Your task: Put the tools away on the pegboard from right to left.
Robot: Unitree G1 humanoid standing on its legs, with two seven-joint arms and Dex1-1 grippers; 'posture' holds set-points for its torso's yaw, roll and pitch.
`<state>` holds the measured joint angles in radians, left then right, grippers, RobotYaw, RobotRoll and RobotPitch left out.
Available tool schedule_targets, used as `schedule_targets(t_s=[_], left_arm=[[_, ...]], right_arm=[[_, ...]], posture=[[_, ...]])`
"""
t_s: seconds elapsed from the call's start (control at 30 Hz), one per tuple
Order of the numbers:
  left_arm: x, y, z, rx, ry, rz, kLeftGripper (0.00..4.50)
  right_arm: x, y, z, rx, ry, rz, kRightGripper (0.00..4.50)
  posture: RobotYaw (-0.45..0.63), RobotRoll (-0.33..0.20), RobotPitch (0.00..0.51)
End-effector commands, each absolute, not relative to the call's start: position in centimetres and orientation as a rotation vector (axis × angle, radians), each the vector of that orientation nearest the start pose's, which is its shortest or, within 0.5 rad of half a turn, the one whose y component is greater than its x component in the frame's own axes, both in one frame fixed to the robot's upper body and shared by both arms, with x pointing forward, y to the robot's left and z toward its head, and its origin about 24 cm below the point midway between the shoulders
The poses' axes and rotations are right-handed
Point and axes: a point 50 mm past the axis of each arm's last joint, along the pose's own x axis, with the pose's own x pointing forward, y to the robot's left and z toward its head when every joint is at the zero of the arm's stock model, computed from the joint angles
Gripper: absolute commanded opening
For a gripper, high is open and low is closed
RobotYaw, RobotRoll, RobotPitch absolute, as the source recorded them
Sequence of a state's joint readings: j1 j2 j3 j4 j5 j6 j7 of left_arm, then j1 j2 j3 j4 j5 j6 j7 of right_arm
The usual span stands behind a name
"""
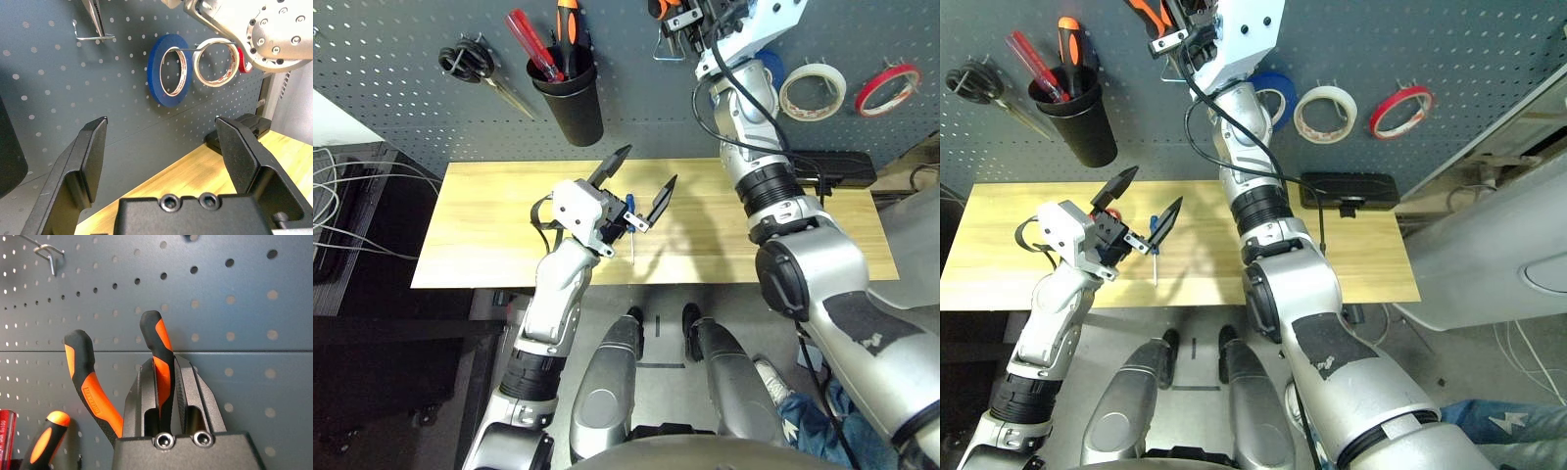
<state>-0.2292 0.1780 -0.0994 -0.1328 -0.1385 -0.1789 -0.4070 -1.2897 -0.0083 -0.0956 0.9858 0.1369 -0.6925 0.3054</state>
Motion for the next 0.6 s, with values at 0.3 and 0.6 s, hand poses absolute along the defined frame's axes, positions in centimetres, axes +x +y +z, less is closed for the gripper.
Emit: schedule_targets(t_s=[0.3,0.6], left_arm=[[26.8,11.7,13.9,0.137,-0.486,-0.589,4.50],[27.2,12.0,14.3,0.108,-0.498,-0.558,4.50]], right_arm=[[38.0,-4.3,26.9,-0.018,-0.889,0.505,0.27],[38.1,-4.1,24.9,-0.015,-0.818,0.518,0.27]], posture=[[0.18,0.000,0.324],[0.17,0.000,0.306]])
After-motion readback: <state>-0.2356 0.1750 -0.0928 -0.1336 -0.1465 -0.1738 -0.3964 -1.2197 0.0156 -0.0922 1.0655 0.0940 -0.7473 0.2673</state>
